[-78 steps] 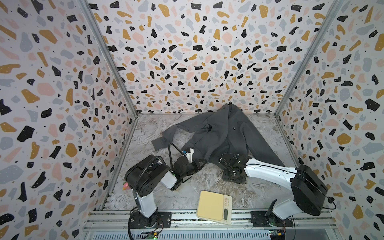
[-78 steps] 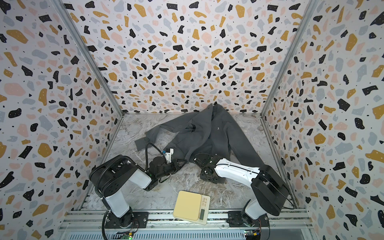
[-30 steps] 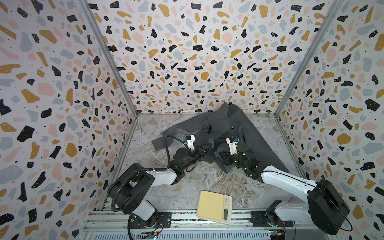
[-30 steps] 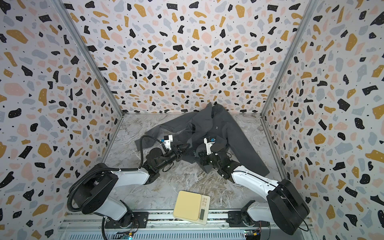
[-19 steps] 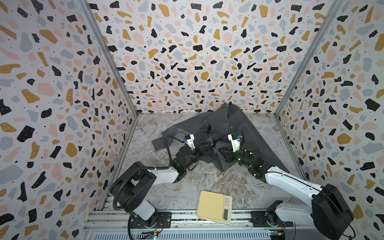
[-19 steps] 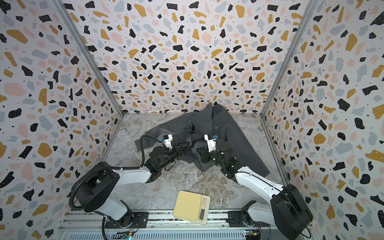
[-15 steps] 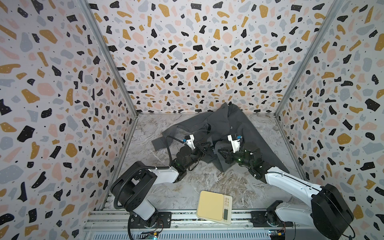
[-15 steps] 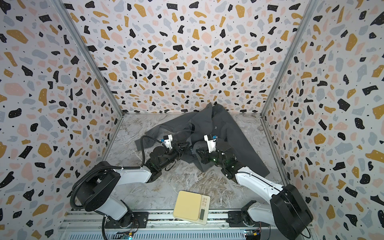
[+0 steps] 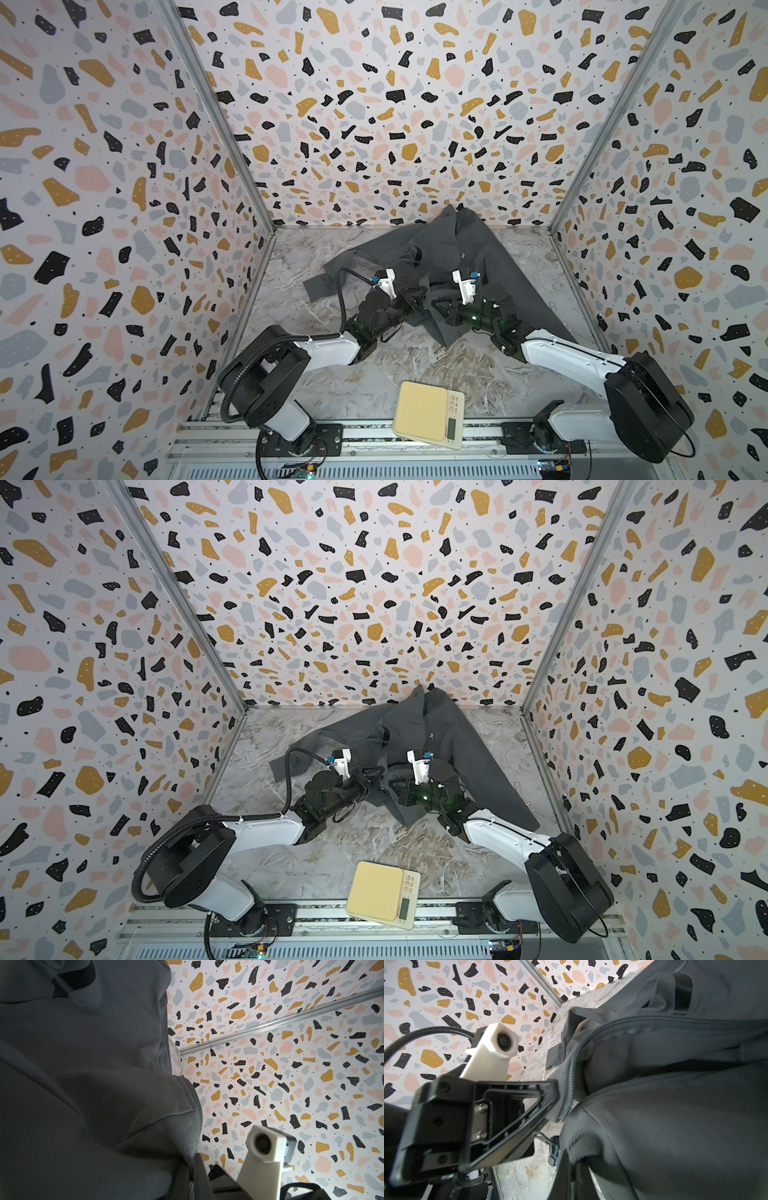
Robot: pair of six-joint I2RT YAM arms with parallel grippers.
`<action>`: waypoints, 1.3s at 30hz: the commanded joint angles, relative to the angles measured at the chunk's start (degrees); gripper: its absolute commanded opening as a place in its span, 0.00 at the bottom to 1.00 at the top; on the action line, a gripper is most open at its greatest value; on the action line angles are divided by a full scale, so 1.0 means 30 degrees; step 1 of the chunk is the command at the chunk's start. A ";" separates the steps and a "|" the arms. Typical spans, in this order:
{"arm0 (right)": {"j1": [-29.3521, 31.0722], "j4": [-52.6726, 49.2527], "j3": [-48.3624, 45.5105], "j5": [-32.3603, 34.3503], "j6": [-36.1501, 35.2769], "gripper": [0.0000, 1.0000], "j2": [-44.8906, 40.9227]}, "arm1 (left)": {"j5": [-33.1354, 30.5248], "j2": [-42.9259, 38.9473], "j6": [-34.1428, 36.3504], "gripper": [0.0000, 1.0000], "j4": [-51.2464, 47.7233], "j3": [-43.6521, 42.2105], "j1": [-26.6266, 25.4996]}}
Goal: Zip up the jacket
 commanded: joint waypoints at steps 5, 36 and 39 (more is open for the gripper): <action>-0.0467 0.1832 0.0797 0.1819 0.2933 0.00 0.0760 | -0.0656 -0.1788 0.2388 0.00 -0.1927 0.0270 -0.0706; -0.0165 -0.1647 0.0023 -0.0498 0.1030 0.00 -0.2437 | -0.0792 -0.1426 0.1589 0.00 -0.0486 0.0049 -0.0832; 0.0013 -0.1386 0.0016 -0.0603 0.1157 0.00 -0.2297 | -0.0523 -0.1059 0.1538 0.00 -0.0337 0.0117 -0.0861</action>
